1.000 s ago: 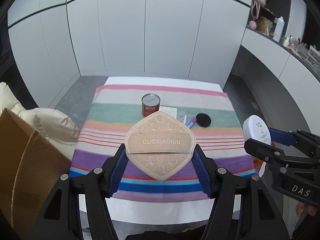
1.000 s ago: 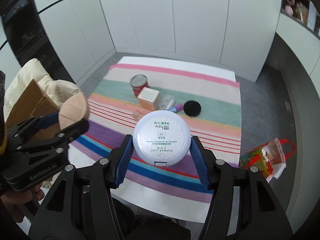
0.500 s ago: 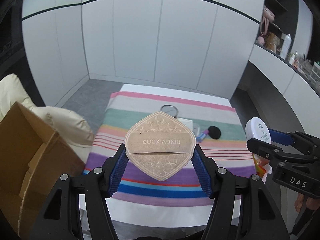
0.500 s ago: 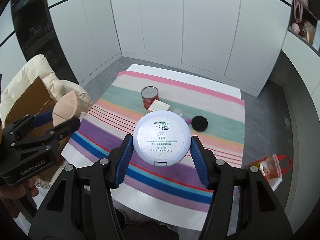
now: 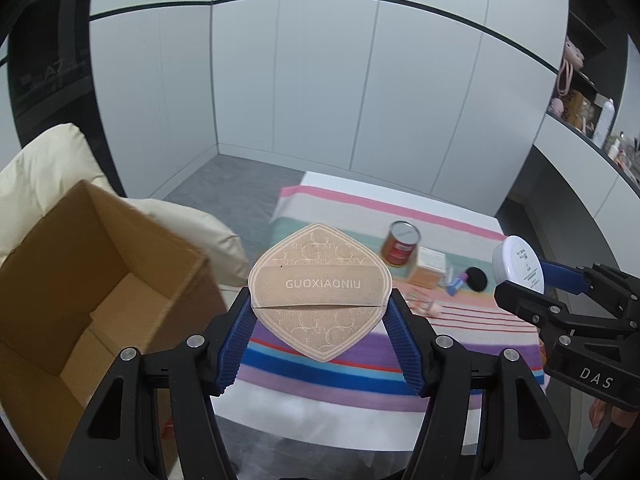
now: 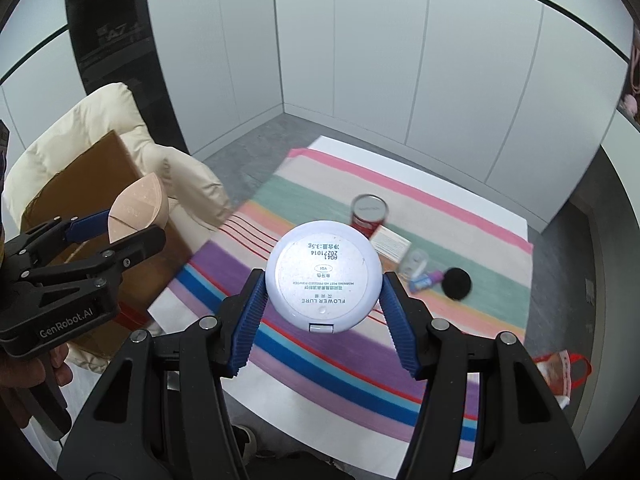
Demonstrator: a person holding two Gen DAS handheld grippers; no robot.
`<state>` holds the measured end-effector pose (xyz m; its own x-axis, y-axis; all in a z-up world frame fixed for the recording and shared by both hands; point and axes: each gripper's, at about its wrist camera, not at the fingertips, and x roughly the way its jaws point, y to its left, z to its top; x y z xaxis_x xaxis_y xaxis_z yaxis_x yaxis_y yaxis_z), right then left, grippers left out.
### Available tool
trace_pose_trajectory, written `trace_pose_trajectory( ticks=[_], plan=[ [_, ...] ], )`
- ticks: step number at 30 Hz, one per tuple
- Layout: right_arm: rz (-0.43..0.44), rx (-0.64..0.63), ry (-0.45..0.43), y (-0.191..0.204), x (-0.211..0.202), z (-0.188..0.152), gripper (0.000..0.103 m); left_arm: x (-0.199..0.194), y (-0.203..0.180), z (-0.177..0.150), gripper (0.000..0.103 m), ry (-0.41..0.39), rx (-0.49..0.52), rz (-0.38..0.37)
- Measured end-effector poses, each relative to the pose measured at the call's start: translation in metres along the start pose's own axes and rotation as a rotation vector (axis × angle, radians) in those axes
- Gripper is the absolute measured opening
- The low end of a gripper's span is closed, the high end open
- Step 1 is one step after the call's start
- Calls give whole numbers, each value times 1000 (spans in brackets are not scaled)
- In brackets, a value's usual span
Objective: Organize objects
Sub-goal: 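Carry the puff with the left tool to the cardboard box while the right tool carries the compact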
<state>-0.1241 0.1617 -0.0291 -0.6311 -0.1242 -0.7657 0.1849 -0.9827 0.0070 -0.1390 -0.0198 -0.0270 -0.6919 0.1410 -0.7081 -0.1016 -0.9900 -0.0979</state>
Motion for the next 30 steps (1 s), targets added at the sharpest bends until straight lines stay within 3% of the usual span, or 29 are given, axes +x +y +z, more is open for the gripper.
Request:
trace_pose_trajectory(
  ticks=[30],
  plan=[
    [148,-172,-14,141,25,32,60,-45,127,-32,68,-5,-145,182]
  ],
)
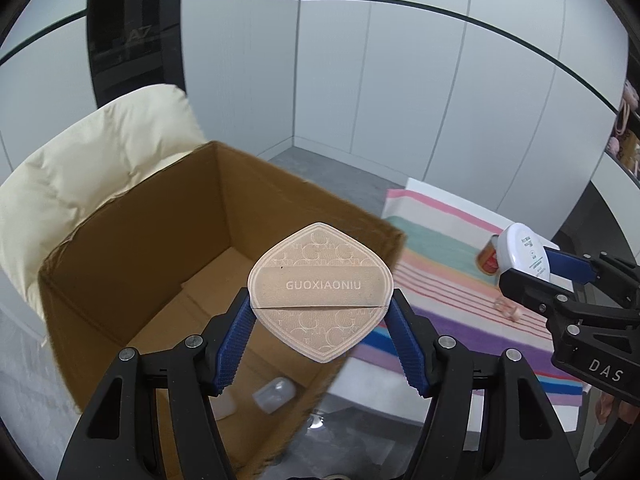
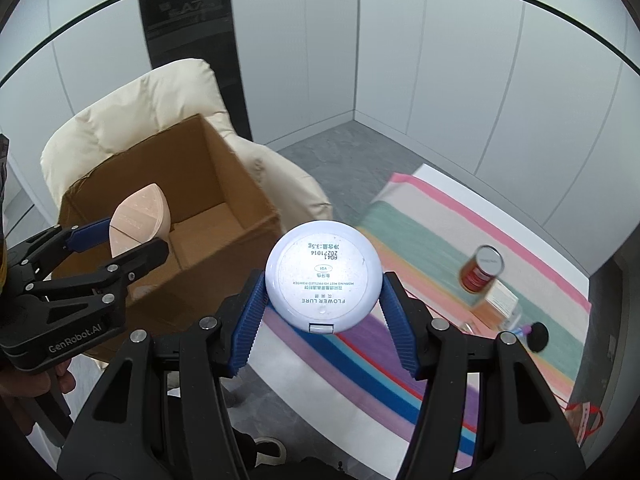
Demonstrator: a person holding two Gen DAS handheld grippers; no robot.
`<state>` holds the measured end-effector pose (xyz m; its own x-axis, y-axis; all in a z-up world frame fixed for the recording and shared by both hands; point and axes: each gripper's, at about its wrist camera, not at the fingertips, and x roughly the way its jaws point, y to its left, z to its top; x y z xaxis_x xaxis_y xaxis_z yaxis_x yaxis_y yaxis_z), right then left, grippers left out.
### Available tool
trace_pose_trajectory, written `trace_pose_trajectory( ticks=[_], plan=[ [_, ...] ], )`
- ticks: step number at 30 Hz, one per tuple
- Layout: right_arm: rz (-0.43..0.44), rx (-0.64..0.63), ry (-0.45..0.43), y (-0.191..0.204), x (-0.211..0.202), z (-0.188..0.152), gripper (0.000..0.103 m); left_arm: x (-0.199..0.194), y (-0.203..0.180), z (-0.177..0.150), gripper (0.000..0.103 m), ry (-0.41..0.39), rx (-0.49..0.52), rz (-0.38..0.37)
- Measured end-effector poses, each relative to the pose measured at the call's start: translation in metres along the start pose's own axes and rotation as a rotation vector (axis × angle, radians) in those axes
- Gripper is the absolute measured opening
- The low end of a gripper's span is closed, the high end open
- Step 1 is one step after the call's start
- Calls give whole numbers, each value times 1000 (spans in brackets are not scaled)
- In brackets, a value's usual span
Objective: Organize objects
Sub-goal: 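Carry the puff with the left tool to the cardboard box while the right tool carries the compact, then open both tools to drop the puff and compact into the cardboard box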
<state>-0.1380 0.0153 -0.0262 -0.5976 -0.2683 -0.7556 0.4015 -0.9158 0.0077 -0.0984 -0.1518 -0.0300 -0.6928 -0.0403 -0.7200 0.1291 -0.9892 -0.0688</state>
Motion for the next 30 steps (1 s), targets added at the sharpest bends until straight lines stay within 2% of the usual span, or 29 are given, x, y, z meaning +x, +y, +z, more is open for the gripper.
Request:
trace_pose_trajectory(
  ticks=[8,9,13,15,30],
  plan=[
    [36,-50,-5,34,8,10,60,0,17,-8,70,14,-9,32],
    [39,-55,-5,38,9,12,60,-1,18,-8,73,10,-9,34],
    [43,-73,-9,51,13,17,60,-8,27,-9,98,-17,-27,68],
    [40,-78,-12,57,15,20,60,-13,35,-9,103,-29,-42,69],
    [103,-143,2,112,31,30,60,-37,107,-20,103,-22,-156,175]
  ],
)
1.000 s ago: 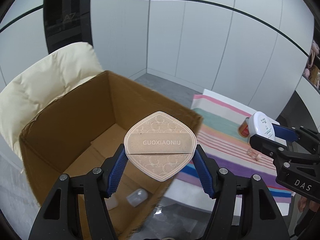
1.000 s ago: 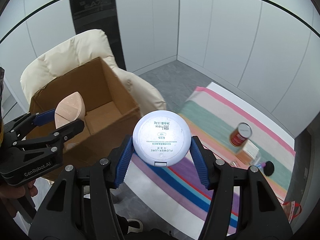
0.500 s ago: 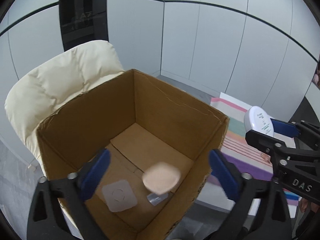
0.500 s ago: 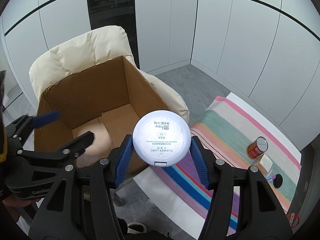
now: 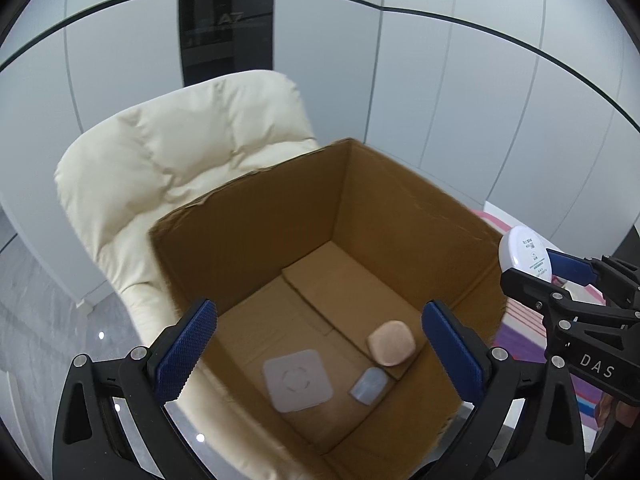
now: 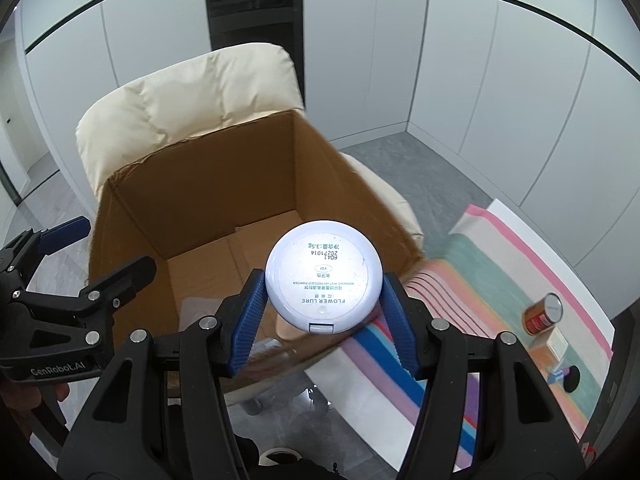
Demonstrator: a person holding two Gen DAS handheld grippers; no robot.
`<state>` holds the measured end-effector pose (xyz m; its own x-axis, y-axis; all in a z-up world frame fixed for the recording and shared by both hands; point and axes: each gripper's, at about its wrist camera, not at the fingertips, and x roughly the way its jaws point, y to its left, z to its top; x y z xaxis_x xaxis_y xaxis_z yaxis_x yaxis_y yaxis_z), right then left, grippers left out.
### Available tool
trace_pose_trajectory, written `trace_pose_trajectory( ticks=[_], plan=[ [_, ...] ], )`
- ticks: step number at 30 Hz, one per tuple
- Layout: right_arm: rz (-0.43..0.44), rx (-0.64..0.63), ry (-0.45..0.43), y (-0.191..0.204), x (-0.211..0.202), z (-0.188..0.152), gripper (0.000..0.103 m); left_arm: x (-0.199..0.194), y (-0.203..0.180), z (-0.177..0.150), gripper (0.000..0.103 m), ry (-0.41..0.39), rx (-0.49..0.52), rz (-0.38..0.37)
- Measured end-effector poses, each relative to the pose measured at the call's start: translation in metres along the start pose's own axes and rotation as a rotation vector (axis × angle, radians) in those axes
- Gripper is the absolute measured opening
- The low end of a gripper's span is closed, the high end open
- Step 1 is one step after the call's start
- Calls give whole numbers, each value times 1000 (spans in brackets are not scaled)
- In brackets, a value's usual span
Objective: Organize objects
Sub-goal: 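Open both tools to drop the puff and compact into the cardboard box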
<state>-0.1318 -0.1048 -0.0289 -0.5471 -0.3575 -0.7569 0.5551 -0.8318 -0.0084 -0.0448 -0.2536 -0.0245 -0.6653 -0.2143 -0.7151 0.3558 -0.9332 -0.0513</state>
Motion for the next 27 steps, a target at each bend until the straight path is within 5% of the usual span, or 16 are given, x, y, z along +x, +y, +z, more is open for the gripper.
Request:
trace_pose_trajectory(
  ticks=[13,17,27],
  plan=[
    [61,-5,13,36,13,8,60,-7,55,-3,103,-2,-79,59],
    [57,-2,-14,40,10,12,78,-5,58,-4,103,-1,-87,68],
    [4,42,-48,24,1,12,102,-5,46,-3,103,-3,-68,62]
  ],
)
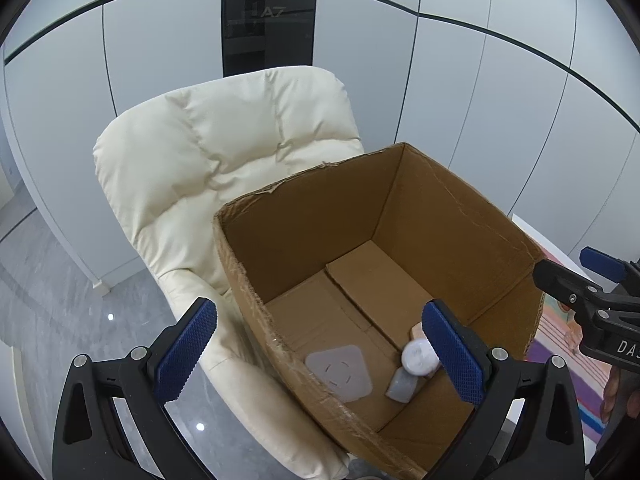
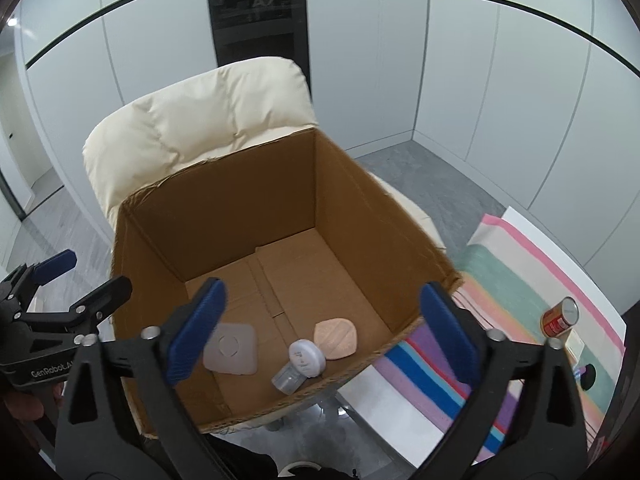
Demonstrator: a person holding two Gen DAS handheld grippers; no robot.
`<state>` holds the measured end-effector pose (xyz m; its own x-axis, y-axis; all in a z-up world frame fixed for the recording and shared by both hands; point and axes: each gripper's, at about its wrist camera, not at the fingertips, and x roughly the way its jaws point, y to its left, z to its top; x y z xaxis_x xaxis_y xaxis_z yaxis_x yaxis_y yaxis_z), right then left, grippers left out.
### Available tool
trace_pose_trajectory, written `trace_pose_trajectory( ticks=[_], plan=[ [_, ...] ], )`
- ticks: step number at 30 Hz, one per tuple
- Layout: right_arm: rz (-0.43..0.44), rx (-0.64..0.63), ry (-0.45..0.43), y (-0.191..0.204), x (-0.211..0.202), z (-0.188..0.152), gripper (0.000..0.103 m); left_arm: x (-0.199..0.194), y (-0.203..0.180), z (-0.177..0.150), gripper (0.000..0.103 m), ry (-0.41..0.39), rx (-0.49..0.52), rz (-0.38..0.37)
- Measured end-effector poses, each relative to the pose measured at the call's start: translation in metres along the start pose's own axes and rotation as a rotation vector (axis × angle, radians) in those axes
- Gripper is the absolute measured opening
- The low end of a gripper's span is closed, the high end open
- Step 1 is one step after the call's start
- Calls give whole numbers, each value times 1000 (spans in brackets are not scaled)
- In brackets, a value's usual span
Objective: Organize objects
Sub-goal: 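Open both tools to drop the puff and compact into the cardboard box, then move both tools back over the table toward the remaining items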
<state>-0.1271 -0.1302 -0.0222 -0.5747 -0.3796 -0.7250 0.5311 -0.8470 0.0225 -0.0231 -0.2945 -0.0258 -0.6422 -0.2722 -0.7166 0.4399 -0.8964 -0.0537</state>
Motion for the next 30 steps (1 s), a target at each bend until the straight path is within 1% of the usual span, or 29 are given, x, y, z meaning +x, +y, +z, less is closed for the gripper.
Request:
trace_pose_trajectory(
  ticks=[8,30],
  plan=[
    [-35,24,2,-21,-6,-6,103,3,-20,4,103,-5,5,-25],
    [-131,117,6,-101,-33,-31,103,7,-111,7,103,-10,117,-117]
  ],
)
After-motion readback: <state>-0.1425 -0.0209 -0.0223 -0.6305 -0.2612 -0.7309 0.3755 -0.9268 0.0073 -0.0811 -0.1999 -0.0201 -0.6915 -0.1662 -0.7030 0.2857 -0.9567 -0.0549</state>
